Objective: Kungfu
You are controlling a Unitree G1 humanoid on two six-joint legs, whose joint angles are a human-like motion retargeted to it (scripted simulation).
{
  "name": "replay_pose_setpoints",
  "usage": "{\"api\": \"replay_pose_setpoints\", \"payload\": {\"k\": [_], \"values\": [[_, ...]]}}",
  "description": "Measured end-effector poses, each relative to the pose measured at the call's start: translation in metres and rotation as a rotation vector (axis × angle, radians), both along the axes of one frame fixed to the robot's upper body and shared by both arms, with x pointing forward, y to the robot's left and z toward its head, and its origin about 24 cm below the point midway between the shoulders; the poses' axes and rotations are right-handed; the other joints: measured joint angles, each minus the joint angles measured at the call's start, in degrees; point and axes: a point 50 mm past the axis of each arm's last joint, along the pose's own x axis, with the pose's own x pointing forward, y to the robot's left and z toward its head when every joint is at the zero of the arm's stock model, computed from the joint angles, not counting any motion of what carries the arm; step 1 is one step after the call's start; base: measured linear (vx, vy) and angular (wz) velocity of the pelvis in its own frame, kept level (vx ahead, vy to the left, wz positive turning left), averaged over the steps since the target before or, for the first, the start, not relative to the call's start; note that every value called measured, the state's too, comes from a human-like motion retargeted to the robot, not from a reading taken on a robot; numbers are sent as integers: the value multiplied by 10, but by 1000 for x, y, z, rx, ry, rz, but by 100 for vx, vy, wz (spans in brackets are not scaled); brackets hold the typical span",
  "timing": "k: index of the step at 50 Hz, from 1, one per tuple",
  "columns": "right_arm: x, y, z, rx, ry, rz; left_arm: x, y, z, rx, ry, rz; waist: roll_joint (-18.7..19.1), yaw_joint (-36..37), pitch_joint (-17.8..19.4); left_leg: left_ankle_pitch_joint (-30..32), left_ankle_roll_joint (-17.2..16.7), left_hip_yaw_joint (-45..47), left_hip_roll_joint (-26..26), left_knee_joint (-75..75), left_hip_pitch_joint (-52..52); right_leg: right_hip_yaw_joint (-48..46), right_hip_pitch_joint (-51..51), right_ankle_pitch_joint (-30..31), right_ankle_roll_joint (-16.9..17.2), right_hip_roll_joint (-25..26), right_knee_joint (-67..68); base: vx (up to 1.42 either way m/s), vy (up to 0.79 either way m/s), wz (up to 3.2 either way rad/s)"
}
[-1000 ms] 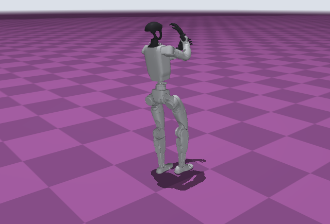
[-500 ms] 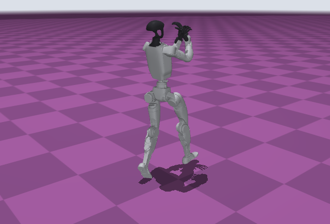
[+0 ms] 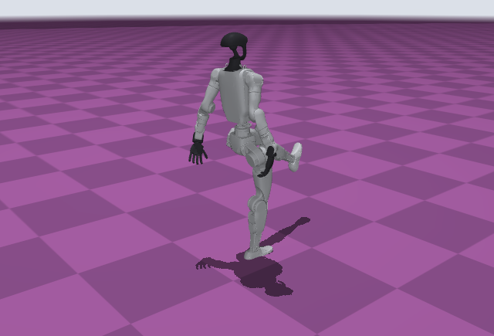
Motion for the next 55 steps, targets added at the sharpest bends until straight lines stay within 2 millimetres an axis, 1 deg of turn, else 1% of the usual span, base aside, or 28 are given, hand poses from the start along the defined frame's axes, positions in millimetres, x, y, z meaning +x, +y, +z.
{"api": "replay_pose_setpoints", "payload": {"k": [3,5,7,8,10,13,15,17,20,22,24,25,27,30,32,33,35,37,38,40,41,43,45,46,48,50,52,55], "values": [[-28,19,4,183,56,-98,-23,-22,11,-126,69,66,-15,18,22,40,-19,-81,16,135,-41,31,5,-9,-11,3,10,7,-9,-73],[-43,35,8,308,84,-170,-31,-32,17,-230,133,78,-33,29,22,74,-34,-156,-18,235,-63,40,0,-16,-11,-10,16,10,-11,-57],[-55,53,11,412,111,-233,-34,-38,21,-329,204,51,-45,34,12,109,-75,-175,-47,328,-64,52,-10,-21,-7,-17,23,23,-8,-39],[-58,61,11,447,116,-261,-32,-41,22,-372,223,25,-48,30,4,115,-85,-165,-52,376,-62,55,-16,-22,-5,-20,24,20,-4,-11],[-57,70,11,484,103,-304,-23,-43,21,-450,212,-46,-47,12,-15,99,-72,-122,-39,489,-63,44,-29,-24,0,-22,25,13,-2,23],[-44,73,9,509,32,-336,2,-37,15,-519,90,-150,-29,-28,-45,53,-13,-46,31,672,-48,10,-48,-28,11,-12,26,16,-7,51],[-35,74,9,504,-29,-330,16,-34,13,-548,19,-198,-17,-46,-63,30,-4,-23,59,778,-24,-2,-57,-30,23,-4,23,21,-10,36],[-30,71,9,475,-81,-267,25,-28,12,-552,-2,-231,-13,-56,-80,22,-30,-21,36,854,3,-4,-66,-30,37,-6,16,16,-2,30],[-34,68,12,460,-109,-212,28,-23,12,-530,-16,-246,-21,-73,-110,16,-71,1,-47,920,51,0,-72,-25,60,-34,-5,15,9,43],[-39,65,11,432,-80,-230,37,-4,12,-490,14,-287,-19,-101,-130,18,-101,-11,-105,946,53,-23,-89,-39,58,-45,7,16,0,100],[-46,64,9,393,-38,-272,53,18,11,-404,63,-355,-22,-115,-143,20,-113,-9,-137,949,64,-34,-99,-48,55,-56,11,11,-1,82],[-49,65,8,370,-16,-293,65,31,11,-330,82,-386,-24,-120,-146,23,-113,-9,-148,946,69,-38,-103,-52,53,-60,14,11,-4,65],[-56,64,7,303,0,-339,103,61,10,-113,1,-379,-28,-123,-148,18,-110,-19,-159,919,82,-35,-101,-60,48,-59,12,13,-8,54],[-65,64,3,179,-20,-419,185,99,18,203,-278,-290,-32,-128,-150,6,-95,-41,-157,849,93,-45,-92,-70,51,-55,7,15,-9,50],[-69,63,1,71,-50,-495,254,102,31,277,-547,-214,-33,-124,-153,-5,-75,-51,-148,782,97,-49,-89,-74,57,-51,5,19,-4,32],[-69,63,0,17,-73,-544,291,96,40,266,-690,-177,-32,-121,-154,-10,-67,-51,-140,745,99,-51,-86,-76,60,-49,4,14,-3,19],[-59,60,-3,-71,-150,-676,364,70,69,167,-975,-101,-29,-119,-152,-12,-54,-49,-122,664,104,-53,-78,-79,65,-41,0,12,-1,6],[-35,56,-5,-92,-290,-844,430,28,109,-3,-1259,-6,-23,-117,-146,-8,-50,-49,-110,576,111,-49,-69,-81,68,-32,-4,10,1,-23],[-20,53,-5,-79,-371,-930,457,3,133,-108,-1396,45,-20,-117,-142,-5,-50,-51,-107,530,114,-46,-63,-82,69,-27,-6,9,4,-48],[17,49,-4,-24,-534,-1091,495,-46,186,-342,-1642,139,-11,-117,-136,5,-51,-59,-102,439,119,-35,-53,-83,70,-17,-10,13,7,-74],[40,49,-2,21,-612,-1156,506,-68,211,-458,-1742,182,-5,-119,-134,12,-53,-66,-99,397,121,-26,-50,-84,71,-13,-10,18,10,-104],[89,50,5,143,-760,-1261,516,-107,258,-700,-1900,267,9,-123,-128,31,-54,-83,-92,321,125,-7,-45,-84,74,-6,-9,15,15,-142],[140,57,17,305,-878,-1323,514,-136,296,-939,-1990,337,25,-125,-121,57,-53,-106,-84,258,130,18,-42,-84,77,-1,-5,16,22,-189],[165,64,24,400,-915,-1330,511,-147,306,-1047,-1998,355,32,-126,-117,68,-54,-121,-82,231,134,39,-41,-84,79,0,-2,16,28,-216],[211,83,43,606,-962,-1319,502,-164,320,-1249,-1971,375,47,-129,-107,81,-63,-166,-81,188,143,89,-42,-84,83,4,7,18,34,-241],[248,109,63,813,-964,-1259,492,-177,318,-1405,-1873,359,62,-130,-97,91,-83,-233,-84,156,157,148,-48,-86,89,7,20,19,40,-284],[275,140,82,976,-933,-1158,482,-187,301,-1515,-1732,319,74,-123,-85,107,-111,-292,-85,132,186,214,-61,-90,98,6,41,28,58,-326],[298,181,105,1113,-888,-985,463,-199,264,-1631,-1505,281,75,-107,-60,158,-113,-332,-132,111,253,307,-98,-123,129,-44,100,31,92,-350]]}}
